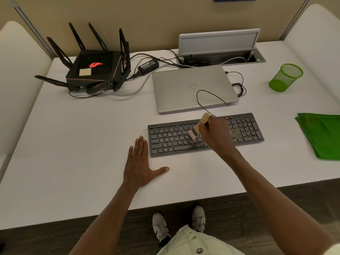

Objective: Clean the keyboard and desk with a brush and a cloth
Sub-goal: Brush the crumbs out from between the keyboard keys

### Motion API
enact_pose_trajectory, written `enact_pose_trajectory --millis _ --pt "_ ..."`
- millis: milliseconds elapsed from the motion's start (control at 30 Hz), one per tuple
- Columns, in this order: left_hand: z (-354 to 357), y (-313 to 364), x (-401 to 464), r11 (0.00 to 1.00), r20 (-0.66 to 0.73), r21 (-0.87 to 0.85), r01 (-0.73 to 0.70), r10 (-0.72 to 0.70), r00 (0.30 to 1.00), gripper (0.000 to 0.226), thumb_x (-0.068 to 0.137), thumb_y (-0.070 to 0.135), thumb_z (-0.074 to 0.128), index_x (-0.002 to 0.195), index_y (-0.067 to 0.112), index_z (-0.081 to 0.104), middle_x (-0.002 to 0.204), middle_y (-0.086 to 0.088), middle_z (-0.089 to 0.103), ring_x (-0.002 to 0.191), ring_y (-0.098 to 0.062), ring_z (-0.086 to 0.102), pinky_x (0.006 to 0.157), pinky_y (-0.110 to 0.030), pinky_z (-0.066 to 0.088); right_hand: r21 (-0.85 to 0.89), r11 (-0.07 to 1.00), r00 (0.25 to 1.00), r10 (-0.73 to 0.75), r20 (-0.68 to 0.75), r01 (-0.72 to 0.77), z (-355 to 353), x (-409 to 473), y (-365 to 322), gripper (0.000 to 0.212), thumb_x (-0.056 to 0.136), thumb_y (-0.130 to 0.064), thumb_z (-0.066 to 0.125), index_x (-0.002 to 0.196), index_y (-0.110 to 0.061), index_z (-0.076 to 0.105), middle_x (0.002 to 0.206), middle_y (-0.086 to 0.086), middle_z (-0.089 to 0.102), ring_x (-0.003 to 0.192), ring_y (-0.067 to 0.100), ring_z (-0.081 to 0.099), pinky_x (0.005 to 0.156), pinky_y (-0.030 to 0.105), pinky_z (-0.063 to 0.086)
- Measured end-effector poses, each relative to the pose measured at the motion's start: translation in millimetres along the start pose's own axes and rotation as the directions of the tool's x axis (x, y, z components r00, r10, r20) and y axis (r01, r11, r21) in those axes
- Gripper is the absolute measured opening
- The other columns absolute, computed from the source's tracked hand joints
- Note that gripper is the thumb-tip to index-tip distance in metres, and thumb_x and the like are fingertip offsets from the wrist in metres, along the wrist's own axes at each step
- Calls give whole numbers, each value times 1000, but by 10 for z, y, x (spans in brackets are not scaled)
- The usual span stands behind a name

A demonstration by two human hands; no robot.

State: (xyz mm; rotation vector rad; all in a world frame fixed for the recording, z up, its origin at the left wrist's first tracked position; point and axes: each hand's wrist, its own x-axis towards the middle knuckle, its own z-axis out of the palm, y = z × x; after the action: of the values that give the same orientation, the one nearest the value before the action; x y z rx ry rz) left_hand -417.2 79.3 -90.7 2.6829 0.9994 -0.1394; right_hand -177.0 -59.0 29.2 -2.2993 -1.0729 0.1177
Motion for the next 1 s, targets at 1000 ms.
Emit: enact_pose_trajectory --millis 1000 --pt "-9 4 -5 999 -18 -35 -2 1 1000 142 65 107 22 161 8 -10 168 -6 -24 154 -17 -24 126 -40 -11 -3 998 997 70 -22 -70 -40 -87 125 29 95 -12 51 67 -8 57 49 -3 52 41 8 46 41 26 32"
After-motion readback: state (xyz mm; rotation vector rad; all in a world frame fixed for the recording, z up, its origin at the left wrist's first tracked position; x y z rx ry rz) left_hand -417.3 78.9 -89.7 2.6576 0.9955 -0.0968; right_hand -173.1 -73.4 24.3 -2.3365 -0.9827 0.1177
